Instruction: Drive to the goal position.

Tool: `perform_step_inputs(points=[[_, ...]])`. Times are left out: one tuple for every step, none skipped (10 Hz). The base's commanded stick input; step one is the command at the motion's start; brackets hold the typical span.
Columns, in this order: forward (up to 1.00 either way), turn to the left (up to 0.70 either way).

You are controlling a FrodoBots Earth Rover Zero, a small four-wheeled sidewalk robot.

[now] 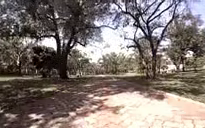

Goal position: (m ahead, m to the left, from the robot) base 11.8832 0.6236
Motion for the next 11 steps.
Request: perform_step_inputs(points=[[0.70,0.00],[0.70,0.00],[0.70,0.00],[0.70,0.00],[0.70,0.00],[0.70,0.00],[0.70,0.00],[0.70,0.00],[0.70,0.00],[0.70,0.00],[0.70,0.00]])
